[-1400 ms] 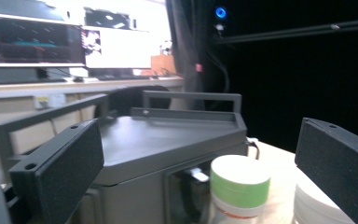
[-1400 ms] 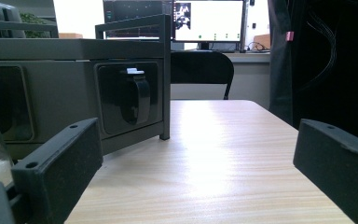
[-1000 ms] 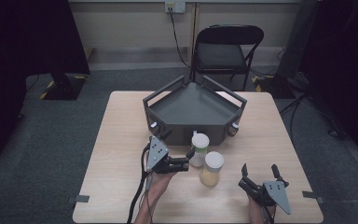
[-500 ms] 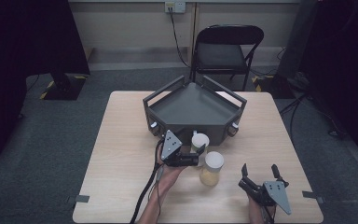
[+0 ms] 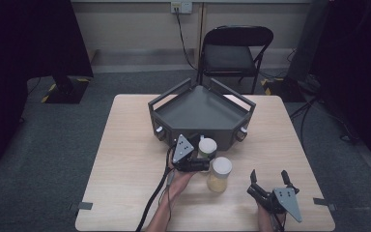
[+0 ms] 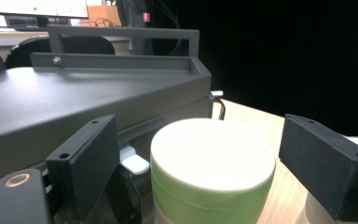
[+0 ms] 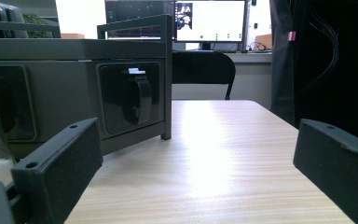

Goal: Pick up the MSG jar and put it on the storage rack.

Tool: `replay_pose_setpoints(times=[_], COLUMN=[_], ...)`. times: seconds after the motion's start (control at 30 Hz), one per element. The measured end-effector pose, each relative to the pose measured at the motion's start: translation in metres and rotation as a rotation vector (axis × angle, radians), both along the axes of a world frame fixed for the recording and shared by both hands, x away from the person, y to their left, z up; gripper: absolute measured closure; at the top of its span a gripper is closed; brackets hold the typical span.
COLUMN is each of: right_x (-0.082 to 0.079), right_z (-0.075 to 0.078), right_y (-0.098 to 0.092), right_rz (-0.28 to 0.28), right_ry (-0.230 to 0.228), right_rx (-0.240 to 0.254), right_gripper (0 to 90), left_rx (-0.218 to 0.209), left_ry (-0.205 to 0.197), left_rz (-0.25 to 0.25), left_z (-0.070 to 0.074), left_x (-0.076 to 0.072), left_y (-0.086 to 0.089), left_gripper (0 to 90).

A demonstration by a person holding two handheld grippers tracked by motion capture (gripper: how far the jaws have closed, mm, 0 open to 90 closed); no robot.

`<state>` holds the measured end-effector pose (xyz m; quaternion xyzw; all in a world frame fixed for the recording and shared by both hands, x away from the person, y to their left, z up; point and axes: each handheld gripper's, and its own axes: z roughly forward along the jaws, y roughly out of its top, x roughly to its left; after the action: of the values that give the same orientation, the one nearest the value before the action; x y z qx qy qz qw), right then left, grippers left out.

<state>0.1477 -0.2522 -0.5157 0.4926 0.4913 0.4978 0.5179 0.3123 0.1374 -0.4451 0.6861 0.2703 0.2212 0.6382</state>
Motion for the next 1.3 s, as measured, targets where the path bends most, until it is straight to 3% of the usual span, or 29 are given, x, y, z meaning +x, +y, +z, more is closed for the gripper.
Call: replay_pose_setpoints(times=[0.17,0.33,0.63,0.8,1.03,1.3], right_x=[0.000,0.000,0.000,0.000,0.000,0.000], right_z=[0.000,0.000,0.000,0.000,0.000,0.000], right_y=[0.000,0.000,0.000,0.000,0.000,0.000], right_rz=[0.001,0.003,0.002,0.002,0.002,0.001], right_ry=[0.000,0.000,0.000,0.000,0.000,0.000], right_rx=[0.000,0.000,0.000,0.000,0.000,0.000], right_gripper=[0.0,0.0,0.0,0.0,0.0,0.0], left_rx=[-0.001,0.006,0.010,-0.012,0.008,0.018], left_ry=[-0.014,0.004,0.011,0.011,0.007,0.003], left_rz=[-0.005,0.004,-0.013,-0.021,-0.033,-0.017], left_z=[-0.008,-0.013,-0.015,-0.017,-0.017,-0.015], left_x=[0.000,0.001,0.003,0.005,0.006,0.002], left_y=[-0.001,-0.002,-0.002,-0.001,-0.002,-0.005], left_gripper=[16.7,19.2,23.1,23.7,32.7,33.4])
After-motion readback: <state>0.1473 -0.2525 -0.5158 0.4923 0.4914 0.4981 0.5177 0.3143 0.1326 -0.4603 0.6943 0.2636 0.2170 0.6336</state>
